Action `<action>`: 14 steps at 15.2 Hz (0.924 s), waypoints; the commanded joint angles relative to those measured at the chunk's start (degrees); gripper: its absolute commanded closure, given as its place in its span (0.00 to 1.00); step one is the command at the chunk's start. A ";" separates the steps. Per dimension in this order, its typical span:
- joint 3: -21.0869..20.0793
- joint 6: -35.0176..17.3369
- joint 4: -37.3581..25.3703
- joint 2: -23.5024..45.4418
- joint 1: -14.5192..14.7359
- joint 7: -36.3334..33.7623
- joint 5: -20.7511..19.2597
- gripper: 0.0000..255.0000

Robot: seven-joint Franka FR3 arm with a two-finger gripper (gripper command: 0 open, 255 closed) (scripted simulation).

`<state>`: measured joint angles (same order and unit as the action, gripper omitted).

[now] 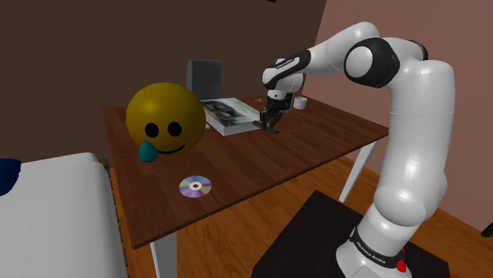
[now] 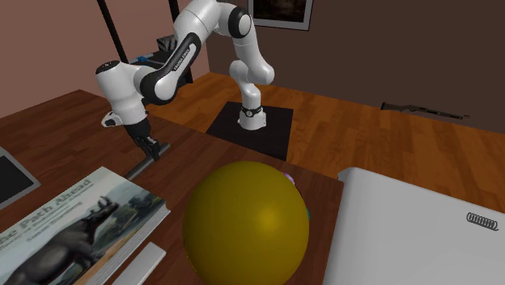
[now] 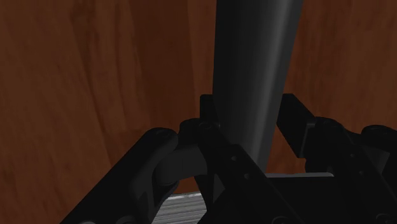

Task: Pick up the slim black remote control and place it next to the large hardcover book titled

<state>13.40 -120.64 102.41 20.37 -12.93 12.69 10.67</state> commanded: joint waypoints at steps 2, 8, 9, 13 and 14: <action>-0.17 -1.87 0.82 1.05 -0.09 0.38 0.43 1.00; -0.61 -5.82 2.35 3.58 -0.33 1.26 1.44 1.00; -0.61 -5.83 2.37 3.57 -0.33 1.25 1.44 1.00; -0.61 -5.82 2.35 3.58 -0.34 1.26 1.44 1.00; -0.61 -5.82 2.35 3.58 -0.33 1.26 1.44 1.00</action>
<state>12.80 -126.44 104.76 23.93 -13.27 13.94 12.11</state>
